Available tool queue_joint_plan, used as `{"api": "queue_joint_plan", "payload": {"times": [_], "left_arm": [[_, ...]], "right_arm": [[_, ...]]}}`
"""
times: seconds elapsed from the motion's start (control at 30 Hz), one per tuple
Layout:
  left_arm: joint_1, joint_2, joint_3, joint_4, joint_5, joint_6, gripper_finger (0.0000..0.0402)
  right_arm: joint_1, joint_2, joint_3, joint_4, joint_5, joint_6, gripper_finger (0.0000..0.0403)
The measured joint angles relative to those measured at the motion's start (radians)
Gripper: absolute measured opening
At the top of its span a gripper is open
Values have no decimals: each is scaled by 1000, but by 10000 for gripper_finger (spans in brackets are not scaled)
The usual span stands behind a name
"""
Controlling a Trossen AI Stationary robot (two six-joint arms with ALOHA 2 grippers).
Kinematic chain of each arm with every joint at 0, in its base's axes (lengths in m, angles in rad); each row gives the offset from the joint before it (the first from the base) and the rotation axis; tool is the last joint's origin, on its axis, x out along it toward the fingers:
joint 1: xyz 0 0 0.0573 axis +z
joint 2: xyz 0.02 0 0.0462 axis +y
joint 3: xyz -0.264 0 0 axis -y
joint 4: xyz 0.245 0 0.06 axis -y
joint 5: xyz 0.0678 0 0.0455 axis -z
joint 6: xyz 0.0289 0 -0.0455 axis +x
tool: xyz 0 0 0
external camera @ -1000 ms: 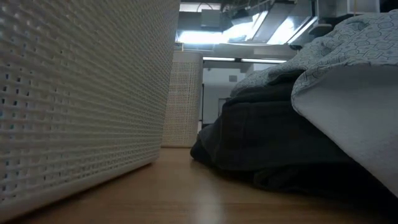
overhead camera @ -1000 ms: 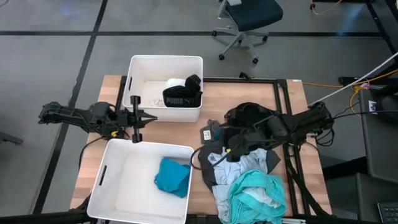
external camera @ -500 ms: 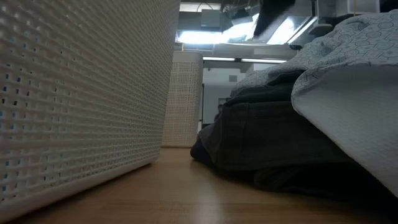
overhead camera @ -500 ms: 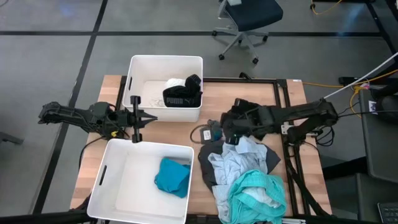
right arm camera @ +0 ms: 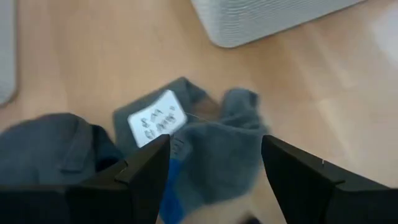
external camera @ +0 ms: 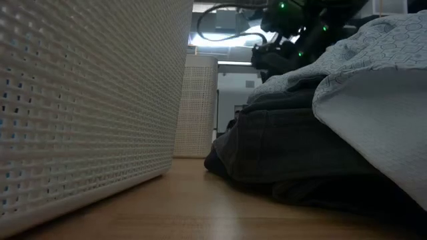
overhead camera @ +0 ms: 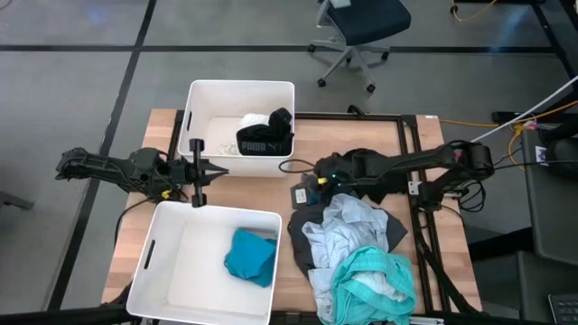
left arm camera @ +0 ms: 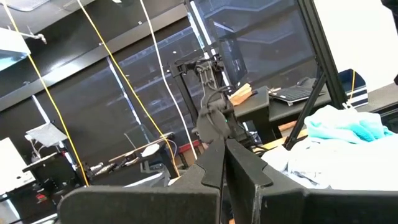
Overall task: Sort clothes
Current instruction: Put the gray sock into the bottom laundry organizer
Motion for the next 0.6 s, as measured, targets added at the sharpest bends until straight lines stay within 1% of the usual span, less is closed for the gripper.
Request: {"api": "queue_joint_plan", "payload": {"times": [0.13,0.27,0.37,0.47,0.6], "left_arm": [[0,0,0,0,0,0,5],[0,0,0,0,0,-6,5],[0,0,0,-1,0,-24,5],[0,0,0,-1,0,-26,5],[0,0,0,-2,0,-26,5]], "right_arm": [[4,29,-24,46,-50,0,255],[16,61,-23,82,-48,-24,255],[15,88,-24,72,-45,-29,252],[14,108,-24,65,-28,-34,234],[14,124,-24,64,-15,-53,185]]}}
